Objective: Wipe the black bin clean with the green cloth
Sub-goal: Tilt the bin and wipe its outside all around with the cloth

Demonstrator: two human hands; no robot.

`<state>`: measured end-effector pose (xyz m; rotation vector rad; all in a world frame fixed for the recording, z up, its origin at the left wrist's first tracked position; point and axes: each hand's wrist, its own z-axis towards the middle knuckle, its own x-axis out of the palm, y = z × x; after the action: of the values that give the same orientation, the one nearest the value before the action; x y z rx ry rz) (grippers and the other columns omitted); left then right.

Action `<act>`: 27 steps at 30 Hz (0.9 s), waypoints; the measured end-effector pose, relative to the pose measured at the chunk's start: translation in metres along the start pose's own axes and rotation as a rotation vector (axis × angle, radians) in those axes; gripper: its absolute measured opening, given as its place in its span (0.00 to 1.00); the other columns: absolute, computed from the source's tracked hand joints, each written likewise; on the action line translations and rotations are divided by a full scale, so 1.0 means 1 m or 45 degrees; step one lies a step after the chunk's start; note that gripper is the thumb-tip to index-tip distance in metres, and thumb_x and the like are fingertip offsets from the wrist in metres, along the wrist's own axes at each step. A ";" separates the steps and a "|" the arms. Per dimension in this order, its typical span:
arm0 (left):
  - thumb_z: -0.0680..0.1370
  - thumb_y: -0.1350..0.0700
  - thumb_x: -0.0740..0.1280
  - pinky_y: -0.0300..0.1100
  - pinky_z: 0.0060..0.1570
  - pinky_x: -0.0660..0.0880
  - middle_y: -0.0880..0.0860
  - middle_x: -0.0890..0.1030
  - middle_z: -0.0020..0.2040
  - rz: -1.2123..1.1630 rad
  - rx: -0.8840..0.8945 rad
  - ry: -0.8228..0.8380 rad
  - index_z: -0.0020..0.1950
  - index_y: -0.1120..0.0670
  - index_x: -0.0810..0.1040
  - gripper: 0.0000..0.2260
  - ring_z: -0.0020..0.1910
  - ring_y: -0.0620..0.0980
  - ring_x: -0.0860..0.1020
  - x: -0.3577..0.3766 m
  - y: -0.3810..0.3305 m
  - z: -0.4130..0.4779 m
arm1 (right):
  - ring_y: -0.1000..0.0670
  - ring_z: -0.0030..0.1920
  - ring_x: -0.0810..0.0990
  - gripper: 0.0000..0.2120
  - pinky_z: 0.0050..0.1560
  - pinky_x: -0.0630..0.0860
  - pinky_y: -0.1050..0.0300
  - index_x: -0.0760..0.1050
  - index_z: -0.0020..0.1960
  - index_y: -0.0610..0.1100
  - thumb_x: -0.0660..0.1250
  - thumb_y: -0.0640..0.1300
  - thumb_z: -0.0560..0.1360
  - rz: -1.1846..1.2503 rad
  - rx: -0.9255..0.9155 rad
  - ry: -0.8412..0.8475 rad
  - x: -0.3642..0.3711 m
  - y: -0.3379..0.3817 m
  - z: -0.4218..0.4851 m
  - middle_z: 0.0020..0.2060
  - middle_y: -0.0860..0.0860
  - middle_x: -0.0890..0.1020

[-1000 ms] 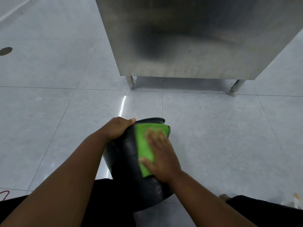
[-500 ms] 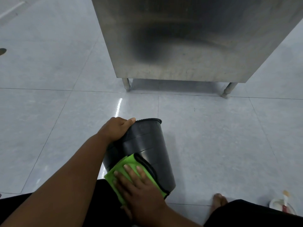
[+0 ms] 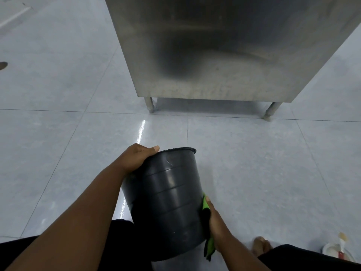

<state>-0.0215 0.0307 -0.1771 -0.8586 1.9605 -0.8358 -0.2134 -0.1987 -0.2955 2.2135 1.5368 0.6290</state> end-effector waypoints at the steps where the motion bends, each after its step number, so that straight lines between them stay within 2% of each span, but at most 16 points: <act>1: 0.76 0.37 0.66 0.43 0.41 0.73 0.57 0.77 0.31 -0.013 -0.020 -0.016 0.34 0.65 0.78 0.31 0.32 0.51 0.78 -0.001 0.000 0.001 | 0.43 0.67 0.75 0.48 0.74 0.66 0.43 0.73 0.72 0.50 0.63 0.80 0.63 -0.027 -0.010 -0.052 -0.001 0.004 0.003 0.71 0.46 0.75; 2: 0.77 0.36 0.64 0.44 0.41 0.73 0.57 0.78 0.31 -0.023 -0.044 -0.030 0.34 0.65 0.79 0.31 0.33 0.51 0.79 -0.001 -0.002 0.001 | 0.43 0.66 0.75 0.46 0.74 0.67 0.43 0.73 0.72 0.50 0.61 0.79 0.65 -0.050 -0.028 -0.095 -0.002 0.013 0.001 0.70 0.46 0.75; 4: 0.78 0.37 0.62 0.45 0.42 0.73 0.58 0.81 0.35 -0.070 -0.070 -0.026 0.42 0.68 0.81 0.32 0.37 0.53 0.80 0.004 -0.004 0.001 | 0.44 0.69 0.74 0.45 0.74 0.66 0.44 0.72 0.73 0.53 0.60 0.80 0.65 -0.183 -0.168 -0.183 -0.008 0.038 -0.006 0.72 0.48 0.74; 7: 0.81 0.44 0.63 0.46 0.43 0.74 0.53 0.84 0.34 -0.152 -0.108 -0.042 0.41 0.62 0.83 0.23 0.39 0.52 0.80 0.023 -0.007 0.003 | 0.47 0.74 0.68 0.33 0.76 0.62 0.46 0.62 0.78 0.58 0.54 0.71 0.77 -0.592 -0.531 -0.298 -0.027 0.072 -0.016 0.76 0.52 0.69; 8: 0.80 0.44 0.63 0.48 0.46 0.74 0.54 0.84 0.36 -0.181 -0.118 -0.054 0.41 0.60 0.83 0.21 0.41 0.53 0.80 0.029 -0.008 0.004 | 0.49 0.75 0.67 0.35 0.76 0.62 0.47 0.58 0.79 0.58 0.51 0.72 0.77 -0.752 -0.649 -0.318 -0.031 0.077 -0.017 0.77 0.53 0.66; 10: 0.73 0.39 0.64 0.52 0.54 0.74 0.57 0.83 0.42 -0.192 -0.134 -0.063 0.45 0.63 0.83 0.26 0.47 0.56 0.80 0.032 -0.005 0.005 | 0.48 0.78 0.62 0.43 0.76 0.61 0.48 0.53 0.81 0.54 0.45 0.77 0.73 -1.079 -0.919 -0.390 -0.023 0.078 -0.020 0.79 0.51 0.61; 11: 0.70 0.37 0.63 0.52 0.53 0.74 0.58 0.82 0.45 -0.169 -0.139 -0.053 0.48 0.63 0.82 0.29 0.48 0.56 0.79 0.028 -0.003 0.004 | 0.46 0.79 0.60 0.44 0.76 0.60 0.47 0.53 0.81 0.51 0.44 0.77 0.73 -1.276 -1.070 -0.447 -0.015 0.075 -0.021 0.80 0.49 0.59; 13: 0.77 0.41 0.61 0.47 0.45 0.72 0.57 0.80 0.47 -0.074 -0.168 -0.010 0.50 0.59 0.82 0.22 0.45 0.52 0.77 0.020 0.001 0.001 | 0.41 0.80 0.54 0.40 0.76 0.57 0.43 0.54 0.81 0.48 0.48 0.72 0.77 -1.661 -1.370 -0.513 0.007 0.063 -0.028 0.81 0.45 0.55; 14: 0.81 0.45 0.59 0.45 0.42 0.71 0.56 0.80 0.48 -0.015 -0.173 0.004 0.50 0.57 0.81 0.18 0.43 0.50 0.76 0.014 0.001 0.001 | 0.40 0.80 0.52 0.39 0.77 0.55 0.40 0.56 0.81 0.49 0.51 0.70 0.78 -1.782 -1.509 -0.475 0.022 0.058 -0.033 0.81 0.45 0.55; 16: 0.83 0.46 0.58 0.43 0.41 0.71 0.55 0.79 0.50 0.090 -0.132 0.025 0.49 0.56 0.80 0.18 0.44 0.48 0.75 0.010 -0.010 0.002 | 0.38 0.80 0.50 0.36 0.75 0.53 0.35 0.59 0.80 0.51 0.58 0.68 0.77 -2.008 -1.747 -0.321 0.047 0.047 -0.042 0.81 0.47 0.55; 19: 0.82 0.39 0.56 0.47 0.56 0.73 0.53 0.82 0.53 0.228 0.015 0.082 0.49 0.54 0.82 0.23 0.53 0.51 0.79 0.016 -0.035 0.004 | 0.40 0.81 0.47 0.34 0.76 0.46 0.35 0.62 0.77 0.53 0.62 0.63 0.74 -2.308 -1.907 -0.016 0.075 0.037 -0.042 0.81 0.50 0.54; 20: 0.82 0.39 0.56 0.47 0.58 0.73 0.52 0.82 0.53 0.293 0.056 0.094 0.48 0.52 0.82 0.22 0.54 0.51 0.79 0.019 -0.041 0.004 | 0.41 0.81 0.47 0.34 0.77 0.44 0.36 0.64 0.77 0.53 0.63 0.63 0.74 -2.353 -1.936 0.064 0.079 0.037 -0.040 0.81 0.51 0.56; 22: 0.83 0.40 0.55 0.45 0.55 0.72 0.51 0.82 0.50 0.377 0.111 0.109 0.43 0.48 0.82 0.20 0.52 0.51 0.79 0.023 -0.045 0.003 | 0.43 0.81 0.47 0.34 0.78 0.42 0.39 0.65 0.76 0.52 0.65 0.63 0.73 -2.316 -1.990 0.124 0.080 0.045 -0.038 0.80 0.53 0.58; 25: 0.82 0.40 0.57 0.46 0.54 0.74 0.52 0.84 0.45 0.281 0.074 0.132 0.40 0.52 0.83 0.22 0.48 0.52 0.81 0.026 -0.042 0.004 | 0.46 0.81 0.50 0.37 0.78 0.46 0.41 0.63 0.77 0.53 0.63 0.67 0.73 -2.082 -1.898 -0.058 0.066 0.067 -0.028 0.79 0.55 0.60; 27: 0.81 0.39 0.59 0.47 0.58 0.74 0.52 0.85 0.47 0.236 0.030 0.148 0.45 0.54 0.84 0.23 0.51 0.51 0.82 0.024 -0.037 0.005 | 0.51 0.80 0.49 0.38 0.78 0.48 0.49 0.58 0.79 0.55 0.60 0.69 0.74 -1.727 -1.664 -0.198 0.053 0.083 -0.017 0.79 0.57 0.56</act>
<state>-0.0179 -0.0106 -0.1596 -0.6152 2.0905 -0.8128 -0.1424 -0.1759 -0.2294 0.1186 1.4153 0.6106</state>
